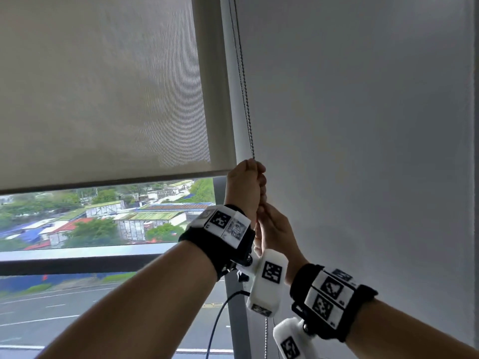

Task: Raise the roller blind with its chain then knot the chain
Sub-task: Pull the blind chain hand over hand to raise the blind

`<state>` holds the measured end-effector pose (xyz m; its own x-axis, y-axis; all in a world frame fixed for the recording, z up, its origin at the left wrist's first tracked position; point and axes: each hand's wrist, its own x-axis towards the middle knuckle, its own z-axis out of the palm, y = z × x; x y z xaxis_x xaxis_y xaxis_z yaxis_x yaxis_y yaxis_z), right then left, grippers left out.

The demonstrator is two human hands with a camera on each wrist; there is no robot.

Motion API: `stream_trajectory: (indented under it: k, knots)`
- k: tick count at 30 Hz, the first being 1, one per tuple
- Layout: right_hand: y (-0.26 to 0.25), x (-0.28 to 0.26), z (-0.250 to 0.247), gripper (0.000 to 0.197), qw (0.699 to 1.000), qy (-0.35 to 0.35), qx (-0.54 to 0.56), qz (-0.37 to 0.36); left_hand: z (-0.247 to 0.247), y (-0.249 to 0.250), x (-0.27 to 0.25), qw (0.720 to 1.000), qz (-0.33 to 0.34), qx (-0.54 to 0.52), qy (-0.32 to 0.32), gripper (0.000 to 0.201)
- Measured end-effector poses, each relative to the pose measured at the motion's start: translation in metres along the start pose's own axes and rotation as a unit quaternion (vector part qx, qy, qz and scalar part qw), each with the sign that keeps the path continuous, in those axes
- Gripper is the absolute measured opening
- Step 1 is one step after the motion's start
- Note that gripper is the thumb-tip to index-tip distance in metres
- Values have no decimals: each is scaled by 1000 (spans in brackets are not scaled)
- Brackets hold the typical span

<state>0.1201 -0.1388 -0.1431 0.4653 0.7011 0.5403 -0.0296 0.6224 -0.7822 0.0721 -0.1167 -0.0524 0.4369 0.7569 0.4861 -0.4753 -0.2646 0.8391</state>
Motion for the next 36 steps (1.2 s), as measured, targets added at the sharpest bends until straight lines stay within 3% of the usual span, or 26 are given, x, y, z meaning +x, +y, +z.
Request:
stream_trajectory:
  k: [2,5,10,15,17,20,25,29,32,36]
  knots:
    - [-4,2,-3,36,999,-28,-2,16,-1,-1,2,1000,-4,5,22,31]
    - [-23,15,-12,36,990,-67,-127,11,-6,-3,6,1000,3,8,30,34]
    - [-76,67,-5,24,964,-36,-255,-66,-9,-8,9,999,15,21,46,37]
    - [-124,92,31,33,978,-61,-197,-38,-9,-14,4,1000,-2,-2,19,47]
    - [-132,96,41,34,981,-61,-175,-47,-11,-18,-1,1000,-5,-23,3,40]
    - [-128,98,47,36,985,-40,-157,-58,-15,-25,-6,998,-9,-58,-14,31]
    - [-103,90,42,35,990,-8,-123,-72,-18,-48,-4,997,-39,-63,6,60]
    - [-83,76,32,37,989,-5,-132,-69,-23,-65,-17,998,-54,-28,-28,46]
    - [-67,71,22,39,980,-2,-174,-96,-26,-62,-18,994,-68,-64,-60,35]
    - [-46,67,11,42,967,21,-213,-137,-25,-38,1,997,-19,-79,-1,24]
